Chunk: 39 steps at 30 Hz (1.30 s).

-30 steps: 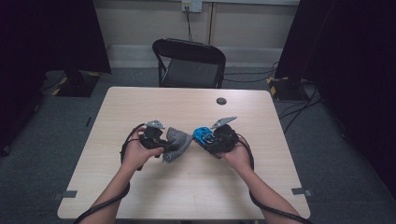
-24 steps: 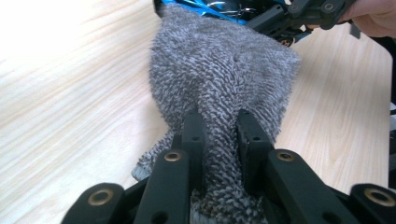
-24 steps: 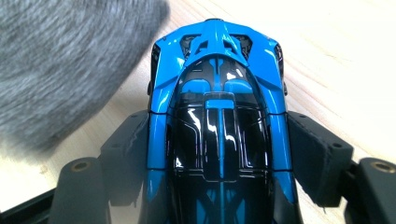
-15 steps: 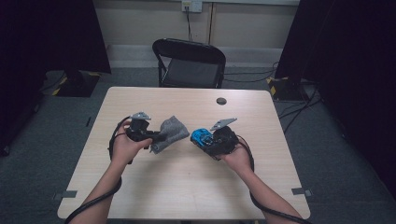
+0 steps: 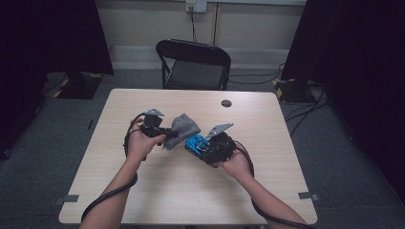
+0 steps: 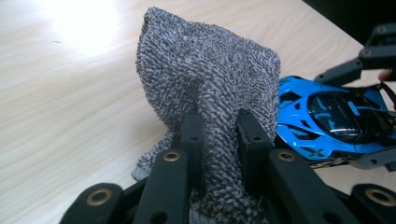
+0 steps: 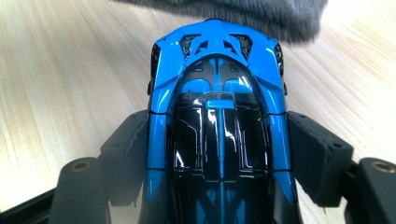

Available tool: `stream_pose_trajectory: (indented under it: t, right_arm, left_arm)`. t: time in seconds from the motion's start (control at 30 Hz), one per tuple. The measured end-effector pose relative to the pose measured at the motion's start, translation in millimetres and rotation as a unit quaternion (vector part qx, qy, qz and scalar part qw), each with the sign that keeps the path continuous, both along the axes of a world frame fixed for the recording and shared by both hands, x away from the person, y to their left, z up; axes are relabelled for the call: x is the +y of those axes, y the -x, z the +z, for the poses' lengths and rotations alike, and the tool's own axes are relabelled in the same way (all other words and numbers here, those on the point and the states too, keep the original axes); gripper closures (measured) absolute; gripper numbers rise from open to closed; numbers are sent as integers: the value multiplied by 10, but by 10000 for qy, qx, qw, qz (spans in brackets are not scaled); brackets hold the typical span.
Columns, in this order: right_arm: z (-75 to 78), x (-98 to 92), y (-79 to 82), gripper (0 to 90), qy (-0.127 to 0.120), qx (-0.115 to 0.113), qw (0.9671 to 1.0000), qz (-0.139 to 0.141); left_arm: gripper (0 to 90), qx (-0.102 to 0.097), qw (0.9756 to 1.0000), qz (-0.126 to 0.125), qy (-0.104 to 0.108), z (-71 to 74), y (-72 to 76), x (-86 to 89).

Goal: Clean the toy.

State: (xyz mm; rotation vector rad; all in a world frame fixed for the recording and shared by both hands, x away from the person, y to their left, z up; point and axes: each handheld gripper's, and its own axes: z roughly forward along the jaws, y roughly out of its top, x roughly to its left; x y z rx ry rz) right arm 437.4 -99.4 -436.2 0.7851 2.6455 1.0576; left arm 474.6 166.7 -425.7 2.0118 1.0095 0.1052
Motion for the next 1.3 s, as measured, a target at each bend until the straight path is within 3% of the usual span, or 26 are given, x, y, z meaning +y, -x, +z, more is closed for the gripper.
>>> stream_pose_trajectory:
  t: [0.23, 0.77, 1.3]
  right_arm:
    - [-11, -50, -12, 282, 18, 8, 10000, -31]
    - [-19, -108, -56, 282, 67, 23, 9999, -137]
    - [-25, -196, -115, 282, 139, 10, 9993, -343]
  left_arm:
    - [761, 40, 9998, -211, -4, -27, -1, -71]
    - [761, 11, 9994, -348, -36, 9, 61, -5]
    - [760, 67, 9981, -609, 68, 0, 297, 139]
